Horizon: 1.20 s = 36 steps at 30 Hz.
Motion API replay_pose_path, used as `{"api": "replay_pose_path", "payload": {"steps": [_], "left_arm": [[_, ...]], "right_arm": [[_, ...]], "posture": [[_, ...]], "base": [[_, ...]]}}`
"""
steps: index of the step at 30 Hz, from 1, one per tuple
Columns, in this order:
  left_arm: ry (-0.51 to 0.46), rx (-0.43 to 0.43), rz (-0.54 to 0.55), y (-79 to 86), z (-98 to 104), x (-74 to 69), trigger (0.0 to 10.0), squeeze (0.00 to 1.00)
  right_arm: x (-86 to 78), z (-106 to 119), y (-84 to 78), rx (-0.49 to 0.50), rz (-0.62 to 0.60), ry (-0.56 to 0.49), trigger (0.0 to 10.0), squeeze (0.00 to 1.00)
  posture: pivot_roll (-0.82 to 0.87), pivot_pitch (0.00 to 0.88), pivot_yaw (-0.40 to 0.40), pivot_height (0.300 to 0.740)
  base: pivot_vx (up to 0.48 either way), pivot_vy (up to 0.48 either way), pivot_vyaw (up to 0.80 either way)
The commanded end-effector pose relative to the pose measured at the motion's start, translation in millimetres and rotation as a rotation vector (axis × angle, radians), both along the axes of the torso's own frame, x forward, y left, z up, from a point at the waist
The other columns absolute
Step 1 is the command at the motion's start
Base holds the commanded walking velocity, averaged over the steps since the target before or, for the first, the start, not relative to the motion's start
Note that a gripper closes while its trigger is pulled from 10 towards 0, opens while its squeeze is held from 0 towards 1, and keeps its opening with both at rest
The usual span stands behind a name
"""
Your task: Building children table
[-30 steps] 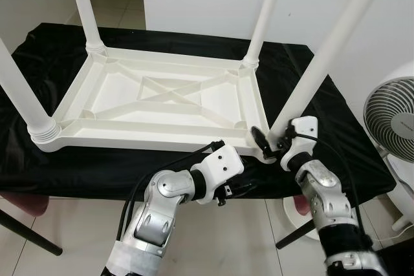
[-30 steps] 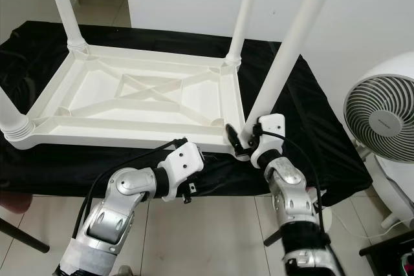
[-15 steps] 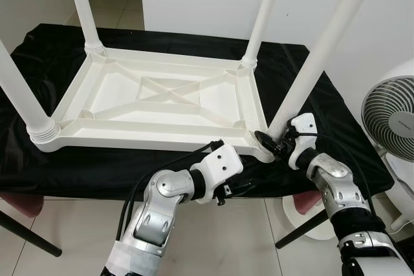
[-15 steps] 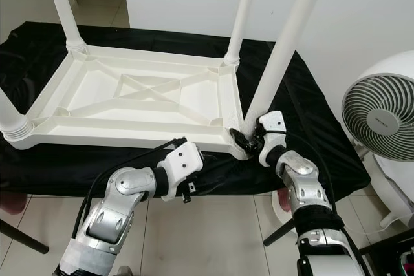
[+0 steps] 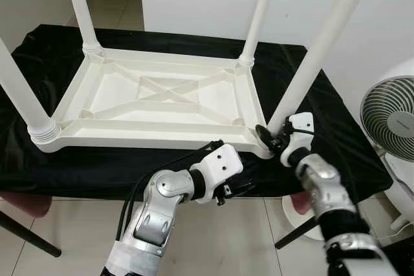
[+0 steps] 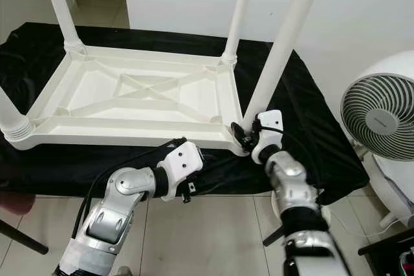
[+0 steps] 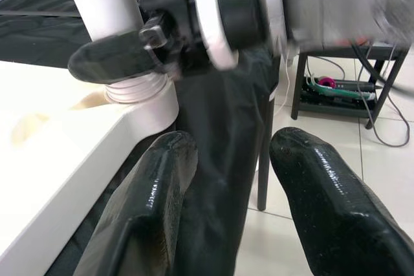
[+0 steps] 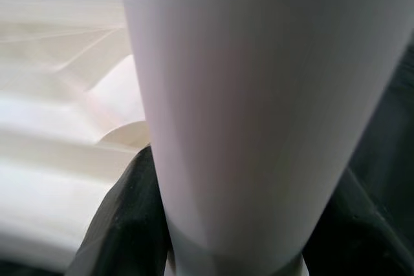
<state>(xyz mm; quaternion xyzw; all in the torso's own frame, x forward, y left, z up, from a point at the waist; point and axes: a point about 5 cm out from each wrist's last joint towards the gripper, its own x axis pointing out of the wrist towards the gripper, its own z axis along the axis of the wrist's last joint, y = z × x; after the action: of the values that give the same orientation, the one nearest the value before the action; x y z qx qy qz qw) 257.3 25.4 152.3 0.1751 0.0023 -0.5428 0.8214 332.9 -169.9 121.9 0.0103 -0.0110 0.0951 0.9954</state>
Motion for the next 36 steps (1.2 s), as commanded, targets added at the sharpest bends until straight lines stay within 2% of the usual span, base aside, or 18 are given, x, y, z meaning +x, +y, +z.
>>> {"api": "replay_pose_path", "payload": {"steps": [1,4,7,10,13,16,22,23,24,25,27,28,29,33,35,36], "left_arm": [[-0.052,-0.1,0.214,-7.5,8,6.7,10.0,0.0],[-0.052,-0.101,0.215,-7.5,8,6.8,10.0,0.0],[-0.049,-0.103,0.218,-7.3,8,6.8,10.0,0.0],[-0.048,-0.104,0.217,-7.4,7,6.6,10.0,0.0],[-0.048,-0.103,0.215,-8.0,7,6.3,10.0,0.0],[-0.048,-0.103,0.213,-8.3,7,6.2,10.0,0.0],[-0.047,-0.104,0.209,-9.4,7,5.9,10.0,0.0],[-0.048,-0.104,0.209,-9.4,7,6.0,10.0,0.0],[-0.048,-0.104,0.209,-9.4,7,6.0,10.0,0.0],[-0.049,-0.103,0.209,-9.3,6,6.0,10.0,0.0],[-0.049,-0.103,0.209,-9.3,6,6.0,10.0,0.0],[-0.05,-0.103,0.208,-9.3,6,5.9,10.0,0.0],[-0.051,-0.102,0.207,-9.2,6,5.8,10.0,0.0],[-0.052,-0.098,0.207,-8.7,6,5.7,10.0,0.0],[-0.055,-0.098,0.208,-8.4,6,5.8,10.0,0.0],[-0.055,-0.098,0.208,-8.4,6,5.8,10.0,0.0]], "right_arm": [[-5.5,-14,-1.5,0.013,-0.091,0.076,0.0,0.0],[-8.7,-13,0.4,0.016,-0.143,0.067,0.0,0.0],[-26.2,-13,5.3,0.06,-0.32,0.053,0.0,0.0],[-30.9,-13,6.1,0.066,-0.368,0.05,0.0,0.0],[-40.0,-11,7.2,0.05,-0.484,0.046,0.0,0.0],[-41.4,-10,9.0,0.051,-0.507,0.06,0.0,0.0],[-38.0,-9,2.4,0.046,-0.516,0.069,0.0,0.0],[-36.8,-8,2.2,0.025,-0.506,0.066,7.5,0.0],[-36.8,-8,2.2,0.025,-0.506,0.066,7.5,0.0],[-34.9,-8,3.0,0.017,-0.476,0.066,10.0,0.0],[-34.9,-8,3.0,0.017,-0.476,0.066,10.0,0.0],[-33.6,-7,2.9,0.014,-0.457,0.063,10.0,0.77],[-31.6,-6,0.8,0.02,-0.43,0.057,10.0,1.0],[-27.5,-2,-3.7,0.038,-0.373,0.036,10.0,1.0],[-23.7,2,-4.8,0.042,-0.282,0.019,10.0,1.0],[-23.7,2,-4.8,0.042,-0.282,0.019,10.0,1.0]], "posture": [[0.1,0.047,-0.077,0.74],[0.1,0.047,-0.078,0.74],[0.1,0.045,-0.083,0.74],[0.1,0.045,-0.083,0.74],[0.1,0.042,-0.086,0.74],[0.1,0.038,-0.089,0.74],[0.1,0.031,-0.09,0.74],[0.1,0.03,-0.09,0.74],[0.1,0.03,-0.09,0.74],[0.1,0.026,-0.089,0.74],[0.1,0.026,-0.089,0.74],[0.1,0.025,-0.088,0.74],[0.1,0.025,-0.088,0.74],[0.1,0.02,-0.09,0.74],[0.1,0.019,-0.091,0.74],[0.1,0.019,-0.091,0.74]], "base": [[0.0,0.0,0.0],[0.0,0.0,0.0],[0.0,0.0,0.0],[0.0,0.0,0.0],[0.0,0.0,0.0],[0.0,0.0,0.0],[0.0,0.0,0.0],[0.0,0.0,0.0],[0.0,0.0,0.0],[0.0,0.0,0.0],[0.0,0.0,0.0],[0.0,0.0,0.0],[0.0,0.0,0.0],[0.0,0.0,0.0],[0.0,0.0,0.0],[0.0,0.0,0.0]]}}
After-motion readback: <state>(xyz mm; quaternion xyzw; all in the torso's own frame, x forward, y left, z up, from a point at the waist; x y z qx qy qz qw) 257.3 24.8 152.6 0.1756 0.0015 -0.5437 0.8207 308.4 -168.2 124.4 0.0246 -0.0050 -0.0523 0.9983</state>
